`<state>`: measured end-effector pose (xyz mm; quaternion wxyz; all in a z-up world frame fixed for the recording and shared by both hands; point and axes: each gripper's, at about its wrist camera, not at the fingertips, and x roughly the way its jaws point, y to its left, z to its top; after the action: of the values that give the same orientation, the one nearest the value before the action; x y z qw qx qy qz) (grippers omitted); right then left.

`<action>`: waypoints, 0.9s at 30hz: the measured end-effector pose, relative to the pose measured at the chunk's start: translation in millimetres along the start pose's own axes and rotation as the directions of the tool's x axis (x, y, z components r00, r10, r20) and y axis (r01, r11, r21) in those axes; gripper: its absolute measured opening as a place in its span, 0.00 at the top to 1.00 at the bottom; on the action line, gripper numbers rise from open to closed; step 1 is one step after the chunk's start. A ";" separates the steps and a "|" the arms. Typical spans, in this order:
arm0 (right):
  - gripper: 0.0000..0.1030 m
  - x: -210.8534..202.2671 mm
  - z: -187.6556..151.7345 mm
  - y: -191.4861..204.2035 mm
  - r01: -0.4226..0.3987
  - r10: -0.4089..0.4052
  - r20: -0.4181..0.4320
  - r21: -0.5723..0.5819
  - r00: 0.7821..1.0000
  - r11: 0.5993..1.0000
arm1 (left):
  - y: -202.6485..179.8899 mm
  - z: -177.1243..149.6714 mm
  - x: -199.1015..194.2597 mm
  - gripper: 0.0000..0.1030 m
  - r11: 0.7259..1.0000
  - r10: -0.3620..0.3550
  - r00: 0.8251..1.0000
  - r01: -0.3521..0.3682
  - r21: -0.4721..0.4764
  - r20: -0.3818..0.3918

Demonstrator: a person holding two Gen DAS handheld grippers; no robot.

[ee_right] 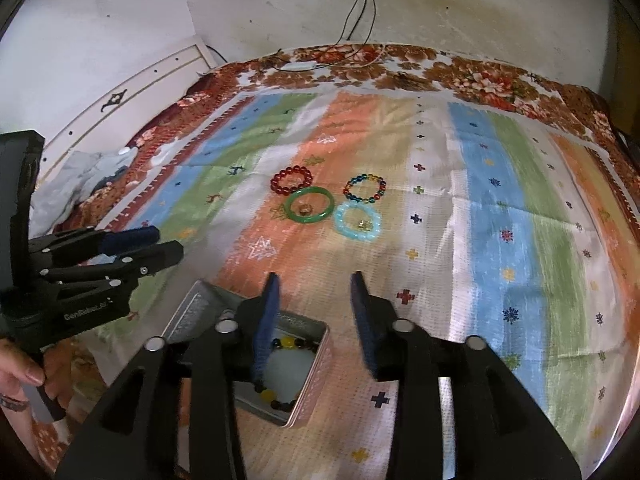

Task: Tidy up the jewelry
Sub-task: 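Open left gripper dropping white bracelet into tin while right gripper releases yellow-black bracelet, then move both tools back toward the green bangle and light-blue bracelet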

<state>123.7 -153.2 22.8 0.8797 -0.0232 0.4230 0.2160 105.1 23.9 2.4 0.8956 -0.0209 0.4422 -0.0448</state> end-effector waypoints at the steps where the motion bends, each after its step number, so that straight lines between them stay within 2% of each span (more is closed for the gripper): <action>1: 0.55 2.6 0.2 0.2 0.011 -0.011 -0.005 -0.007 1.000 1.000 | 0.6 0.8 1.1 0.60 1.000 0.007 1.000 -0.007 0.000 0.002; 3: 0.55 6.0 0.1 -1.3 0.022 -0.023 -0.009 -0.013 1.000 1.000 | 4.0 2.7 5.1 0.57 1.000 0.017 1.000 -0.018 -0.009 -0.004; 6: 0.51 10.8 -0.5 -4.7 0.025 -0.025 -0.019 -0.011 0.999 1.000 | 7.8 5.6 10.3 0.48 1.000 0.022 1.000 -0.022 -0.017 -0.012; 14: 0.51 22.4 3.8 -11.1 0.033 -0.034 -0.031 -0.015 0.999 0.999 | 10.8 17.5 25.4 0.42 0.999 0.042 0.999 -0.042 -0.021 -0.023; 18: 0.47 22.6 8.9 -3.5 0.070 -0.070 -0.002 -0.081 0.998 0.994 | 11.3 24.0 34.8 0.40 0.998 0.058 0.998 -0.058 -0.010 -0.032; 22: 0.46 27.3 15.8 -4.1 0.047 -0.047 0.004 -0.074 0.999 0.996 | 14.6 30.2 42.9 0.39 0.998 0.061 0.997 -0.062 -0.019 -0.040; 24: 0.46 34.3 19.0 -6.4 0.052 -0.053 -0.005 -0.071 0.999 0.996 | 15.8 34.0 46.9 0.35 0.997 0.066 0.997 -0.067 -0.024 -0.040; 27: 0.41 41.9 21.9 -8.3 0.061 -0.063 -0.024 -0.073 0.998 0.996 | 17.8 40.1 52.9 0.35 0.997 0.071 0.997 -0.072 -0.029 -0.041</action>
<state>166.1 -140.8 4.1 0.8790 -0.0707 0.4255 0.2034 170.0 36.3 -16.4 0.8872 -0.0178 0.4610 -0.0063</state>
